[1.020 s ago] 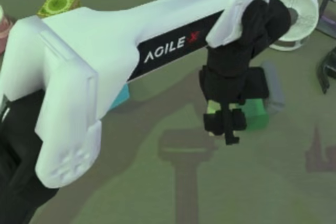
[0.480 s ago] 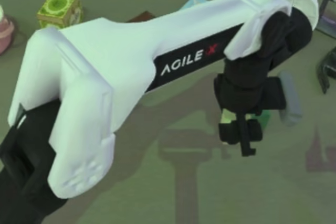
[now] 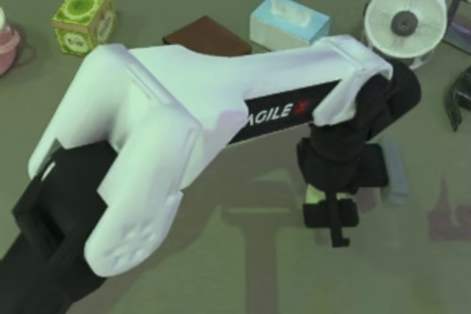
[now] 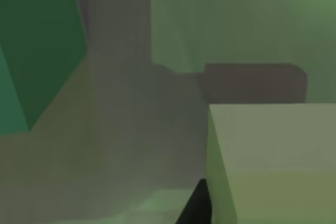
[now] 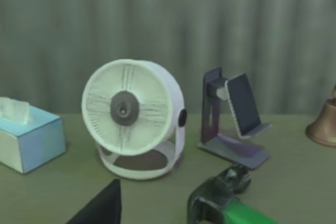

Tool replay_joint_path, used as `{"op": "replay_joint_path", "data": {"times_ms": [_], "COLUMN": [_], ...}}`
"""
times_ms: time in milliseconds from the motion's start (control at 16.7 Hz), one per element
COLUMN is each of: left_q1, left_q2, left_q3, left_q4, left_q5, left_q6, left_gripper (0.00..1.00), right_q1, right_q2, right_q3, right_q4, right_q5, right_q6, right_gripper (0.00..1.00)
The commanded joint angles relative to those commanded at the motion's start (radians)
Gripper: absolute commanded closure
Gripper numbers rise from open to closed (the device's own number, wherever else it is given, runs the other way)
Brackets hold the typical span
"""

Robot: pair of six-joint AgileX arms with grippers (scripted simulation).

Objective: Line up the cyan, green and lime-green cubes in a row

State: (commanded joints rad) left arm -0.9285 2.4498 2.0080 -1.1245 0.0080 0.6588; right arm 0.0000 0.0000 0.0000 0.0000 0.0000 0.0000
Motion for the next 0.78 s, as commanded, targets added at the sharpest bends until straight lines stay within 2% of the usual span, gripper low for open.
{"op": "replay_joint_path", "data": {"times_ms": [180, 780], "left_q1": [0.0, 0.0], "left_q2": [0.0, 0.0], "left_q3": [0.0, 0.0], "left_q4": [0.0, 0.0], "left_q5": [0.0, 0.0], "left_q6": [0.0, 0.0], "left_gripper": [1.0, 0.25], "right_q1": [0.0, 0.0], "right_q2": [0.0, 0.0], "right_q3": [0.0, 0.0], "right_q4": [0.0, 0.0], "right_q5": [0.0, 0.0], "right_q6": [0.0, 0.0], "right_gripper": [0.0, 0.0]}}
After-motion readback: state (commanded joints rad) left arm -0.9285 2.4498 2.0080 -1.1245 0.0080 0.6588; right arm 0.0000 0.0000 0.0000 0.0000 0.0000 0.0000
